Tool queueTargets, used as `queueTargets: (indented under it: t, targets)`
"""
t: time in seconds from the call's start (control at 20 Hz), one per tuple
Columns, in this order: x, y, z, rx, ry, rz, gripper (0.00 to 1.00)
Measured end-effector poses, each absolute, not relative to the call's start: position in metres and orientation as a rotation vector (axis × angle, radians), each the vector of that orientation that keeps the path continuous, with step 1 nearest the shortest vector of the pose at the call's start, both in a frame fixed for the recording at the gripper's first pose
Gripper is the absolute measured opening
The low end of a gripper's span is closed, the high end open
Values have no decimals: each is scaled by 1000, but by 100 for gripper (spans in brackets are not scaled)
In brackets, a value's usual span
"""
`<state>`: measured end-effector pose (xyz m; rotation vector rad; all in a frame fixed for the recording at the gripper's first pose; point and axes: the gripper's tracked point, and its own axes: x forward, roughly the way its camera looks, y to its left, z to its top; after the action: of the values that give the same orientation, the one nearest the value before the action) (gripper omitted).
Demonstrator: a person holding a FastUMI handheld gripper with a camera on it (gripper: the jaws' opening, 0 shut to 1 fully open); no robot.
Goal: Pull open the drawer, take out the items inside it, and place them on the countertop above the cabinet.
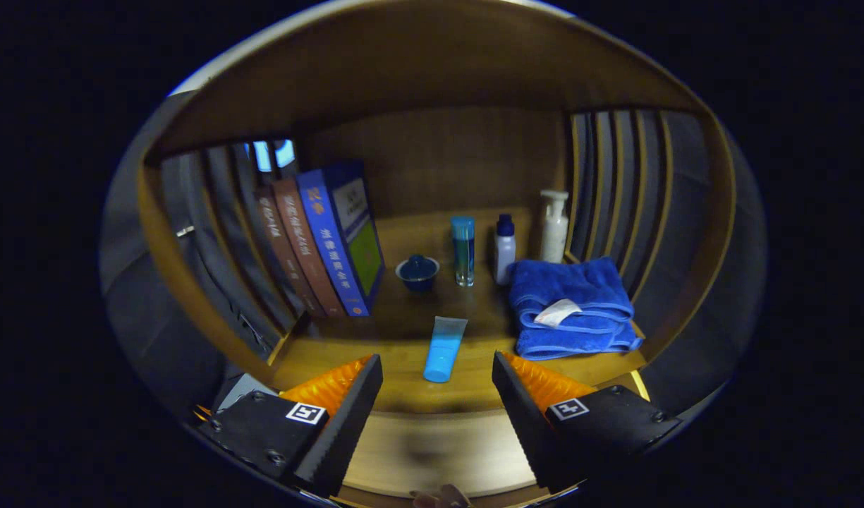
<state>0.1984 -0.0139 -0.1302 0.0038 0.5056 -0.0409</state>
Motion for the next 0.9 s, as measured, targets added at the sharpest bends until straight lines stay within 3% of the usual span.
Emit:
queueTargets:
  t: [0.45, 0.9]
  targets:
    - [56, -10, -126, 0, 323, -20, 99]
    - [-30, -32, -231, 28, 410, -48, 99]
